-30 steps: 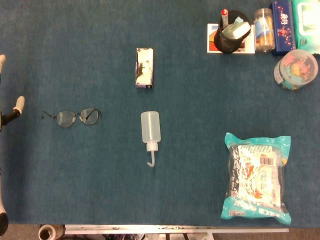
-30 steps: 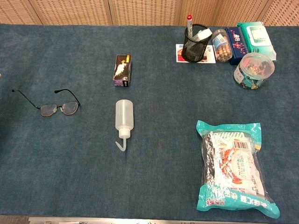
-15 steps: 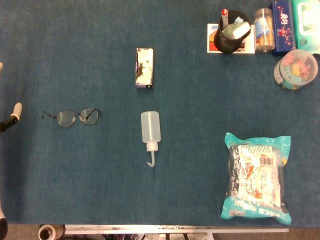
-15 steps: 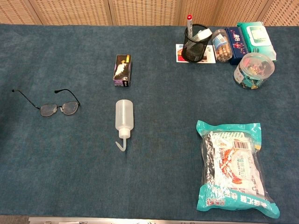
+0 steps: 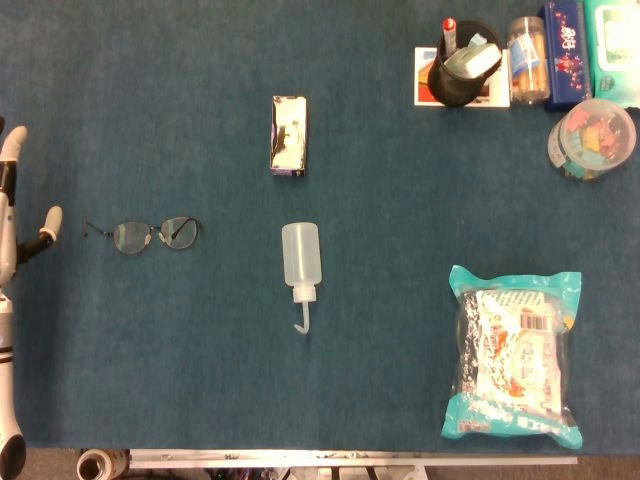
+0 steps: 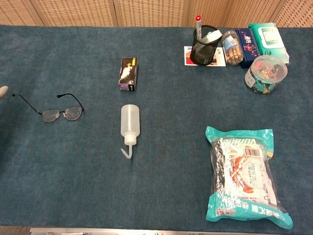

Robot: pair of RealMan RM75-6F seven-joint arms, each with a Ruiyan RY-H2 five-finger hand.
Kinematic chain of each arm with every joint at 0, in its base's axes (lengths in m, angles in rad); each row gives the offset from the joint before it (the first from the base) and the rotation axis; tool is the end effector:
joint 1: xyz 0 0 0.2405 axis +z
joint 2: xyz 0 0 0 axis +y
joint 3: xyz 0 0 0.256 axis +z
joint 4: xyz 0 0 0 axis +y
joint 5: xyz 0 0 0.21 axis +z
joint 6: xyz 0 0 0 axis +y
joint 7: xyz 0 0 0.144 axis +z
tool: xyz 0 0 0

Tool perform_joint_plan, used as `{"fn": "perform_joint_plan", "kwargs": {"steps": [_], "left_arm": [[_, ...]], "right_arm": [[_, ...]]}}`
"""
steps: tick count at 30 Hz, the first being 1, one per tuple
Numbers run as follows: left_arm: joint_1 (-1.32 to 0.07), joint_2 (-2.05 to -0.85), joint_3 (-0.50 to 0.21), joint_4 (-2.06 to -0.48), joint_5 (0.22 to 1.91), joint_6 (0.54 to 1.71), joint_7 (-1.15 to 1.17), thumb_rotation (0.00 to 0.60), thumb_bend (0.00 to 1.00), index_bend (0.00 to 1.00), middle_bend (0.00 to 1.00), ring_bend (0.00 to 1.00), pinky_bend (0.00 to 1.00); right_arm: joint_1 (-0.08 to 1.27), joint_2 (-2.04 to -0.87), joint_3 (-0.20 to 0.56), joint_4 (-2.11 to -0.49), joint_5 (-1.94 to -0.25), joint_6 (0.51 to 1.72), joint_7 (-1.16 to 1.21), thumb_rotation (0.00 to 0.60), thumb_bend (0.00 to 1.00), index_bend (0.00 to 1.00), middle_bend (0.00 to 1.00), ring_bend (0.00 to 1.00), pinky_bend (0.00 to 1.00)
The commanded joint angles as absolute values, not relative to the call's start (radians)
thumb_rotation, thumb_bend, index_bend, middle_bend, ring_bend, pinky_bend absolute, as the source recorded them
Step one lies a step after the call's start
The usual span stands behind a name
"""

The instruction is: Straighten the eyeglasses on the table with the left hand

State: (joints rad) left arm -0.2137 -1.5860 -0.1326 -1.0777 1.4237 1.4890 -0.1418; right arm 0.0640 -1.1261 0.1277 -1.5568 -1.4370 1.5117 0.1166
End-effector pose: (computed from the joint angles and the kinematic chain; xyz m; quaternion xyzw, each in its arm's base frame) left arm -0.3333 0.2414 0.0698 -0.5421 -0.3790 -0.4554 0.5959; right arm -0.3250 -0.1903 0.1812 0.5330 -0.3947 0.4284 0.6137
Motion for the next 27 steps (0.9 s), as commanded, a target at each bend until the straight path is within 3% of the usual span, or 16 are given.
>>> {"fn": "perform_joint_plan", "kwargs": {"steps": [1, 27], "left_arm": [[-0.219, -1.591, -0.13, -1.082, 1.433, 1.489, -0.143, 0.6, 0.28, 0.04, 0.0, 0.0, 0.13], [-0.289, -1.647, -0.103, -1.104, 1.5, 1.437, -0.121, 0.6, 0.28, 0.04, 0.0, 0.0, 0.13]], "right_arm": [[0.064, -1.126, 0.127, -1.557, -1.438, 1.511, 0.115, 0.6, 0.21, 0.55, 0.4, 0.3, 0.35], [0.055, -1.129, 0.123, -1.548, -1.436, 1.513, 0.126, 0.6, 0.21, 0.55, 0.4, 0.3, 0.35]]}}
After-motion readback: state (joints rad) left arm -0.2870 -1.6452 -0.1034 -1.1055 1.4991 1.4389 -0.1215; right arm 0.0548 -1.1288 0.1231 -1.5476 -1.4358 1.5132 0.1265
